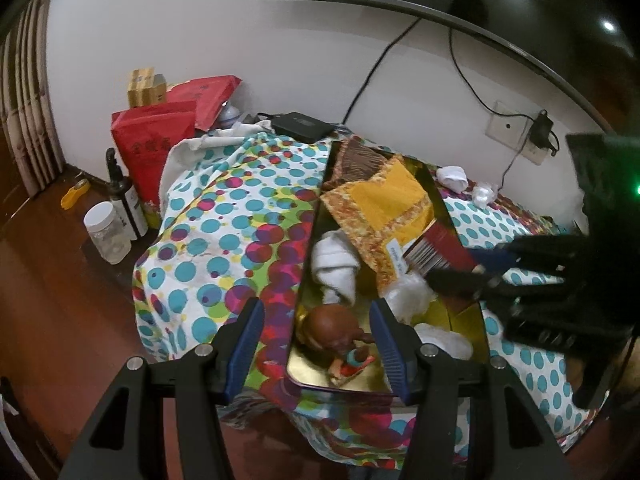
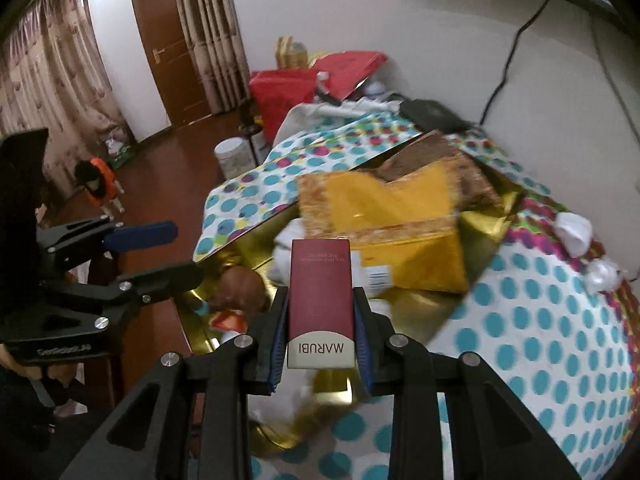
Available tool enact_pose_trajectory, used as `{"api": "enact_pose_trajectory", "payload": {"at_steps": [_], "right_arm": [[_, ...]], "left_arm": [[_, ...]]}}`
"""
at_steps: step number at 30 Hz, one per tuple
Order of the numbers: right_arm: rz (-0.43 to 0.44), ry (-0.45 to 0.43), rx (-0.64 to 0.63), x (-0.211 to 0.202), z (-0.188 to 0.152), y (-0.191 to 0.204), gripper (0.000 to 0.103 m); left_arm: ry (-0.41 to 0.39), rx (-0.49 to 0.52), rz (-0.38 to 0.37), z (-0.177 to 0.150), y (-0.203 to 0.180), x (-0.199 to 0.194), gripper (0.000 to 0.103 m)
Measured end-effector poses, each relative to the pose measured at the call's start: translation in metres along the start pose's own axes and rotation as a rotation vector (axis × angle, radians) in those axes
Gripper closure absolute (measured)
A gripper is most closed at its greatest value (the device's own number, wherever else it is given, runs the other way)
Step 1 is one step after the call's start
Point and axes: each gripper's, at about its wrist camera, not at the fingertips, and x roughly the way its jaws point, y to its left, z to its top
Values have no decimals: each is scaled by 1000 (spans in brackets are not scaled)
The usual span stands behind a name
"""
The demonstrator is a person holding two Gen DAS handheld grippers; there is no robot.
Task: Organize objects
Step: 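Lower the box into the gold tray and open the right tool, then grasp the clear plastic bag with the right tool while the left tool grasps the white sock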
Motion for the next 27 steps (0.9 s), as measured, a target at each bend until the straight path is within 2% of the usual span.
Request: {"api": "enact_pose_trajectory", "payload": {"at_steps": [6,8,9,10,13,15,18,24,27], "right_arm": [[1,49,-39,24,-8,13,74],[-15,23,-56,19,-11,14,64],[-7,-1,-51,13,-12,12,47],[-20,-34,-40,5,-13,9,37],[-75,-101,-16,-19,-17,-7,35],[-137,-114,16,-31,-20,-27,32],[-237,-128,105,-46,-33,-67,20],[-470,-88,231,-59,-59,-152,17],[-495,-75,254,-54,-57,-186,17]], "left_arm": [[5,-21,-3,0,8,0,47],[5,-14,-4,0,6,1,47],[3,-10,-4,1,4,1,47],[3,-6,-5,2,2,2,47],[2,10,-19,6,-9,3,47],[1,33,-35,9,-21,3,47],[-7,73,-62,11,-40,3,47],[10,163,-117,12,-95,14,47],[26,210,-148,13,-126,23,47]]}}
